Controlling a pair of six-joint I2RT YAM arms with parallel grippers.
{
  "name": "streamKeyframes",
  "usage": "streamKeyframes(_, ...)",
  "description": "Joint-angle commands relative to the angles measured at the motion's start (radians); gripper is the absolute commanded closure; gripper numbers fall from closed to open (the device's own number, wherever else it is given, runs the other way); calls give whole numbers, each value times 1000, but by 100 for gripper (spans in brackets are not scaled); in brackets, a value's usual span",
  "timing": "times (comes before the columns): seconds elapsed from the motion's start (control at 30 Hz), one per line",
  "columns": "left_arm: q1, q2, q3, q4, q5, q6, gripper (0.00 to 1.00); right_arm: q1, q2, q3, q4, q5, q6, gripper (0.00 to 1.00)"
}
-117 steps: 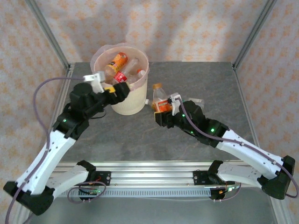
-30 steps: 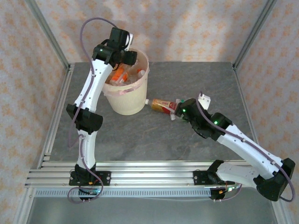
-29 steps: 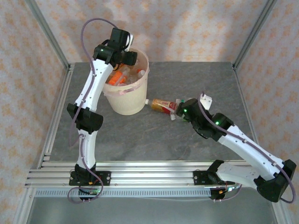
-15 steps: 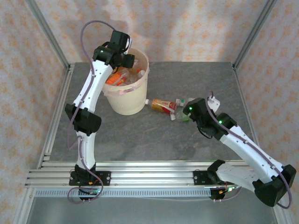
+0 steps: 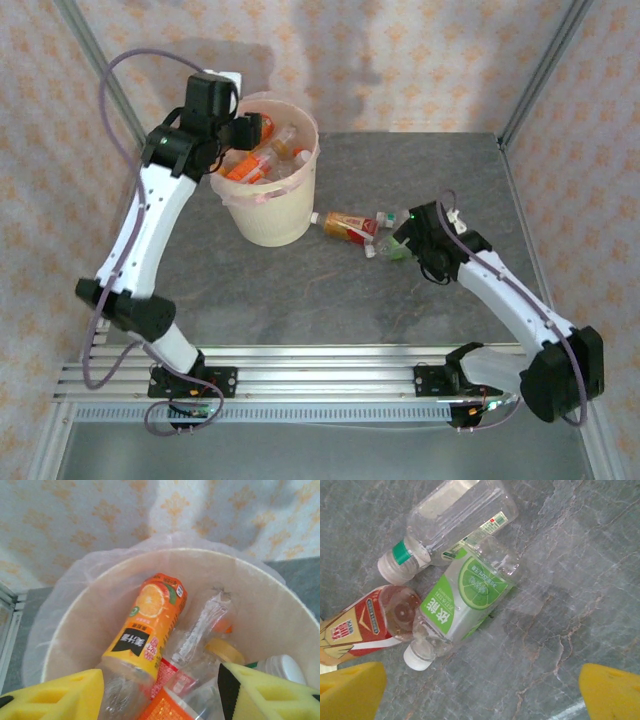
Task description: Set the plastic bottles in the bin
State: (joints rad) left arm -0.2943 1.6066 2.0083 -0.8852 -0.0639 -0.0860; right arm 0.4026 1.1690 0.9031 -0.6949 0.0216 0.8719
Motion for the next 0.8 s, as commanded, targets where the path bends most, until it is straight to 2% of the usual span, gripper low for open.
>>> streamKeyframes(0.0, -2, -103, -143, 108, -29, -82, 34, -13, 46, -13, 55, -19, 10, 1)
streamKeyframes(0.13, -2, -266, -354, 215, -14, -171, 20, -29, 99, -12, 78, -21, 9, 1)
streamKeyframes(0.23, -2, -371, -482, 278, -22, -234, 2, -46, 137, -13, 105, -36, 8, 1)
streamKeyframes(0.27, -2, -397, -518, 292, -26, -249, 0, -51, 150, -13, 116, -43, 7, 1)
streamKeyframes(0.5, -2, -548, -715, 342, -77, -328, 0, -56, 273, 25, 156, -61, 1, 1)
streamKeyframes(0.77, -2, -634, -789, 361, -114, -343, 0, -59, 363, 69, 176, -64, -1, 1)
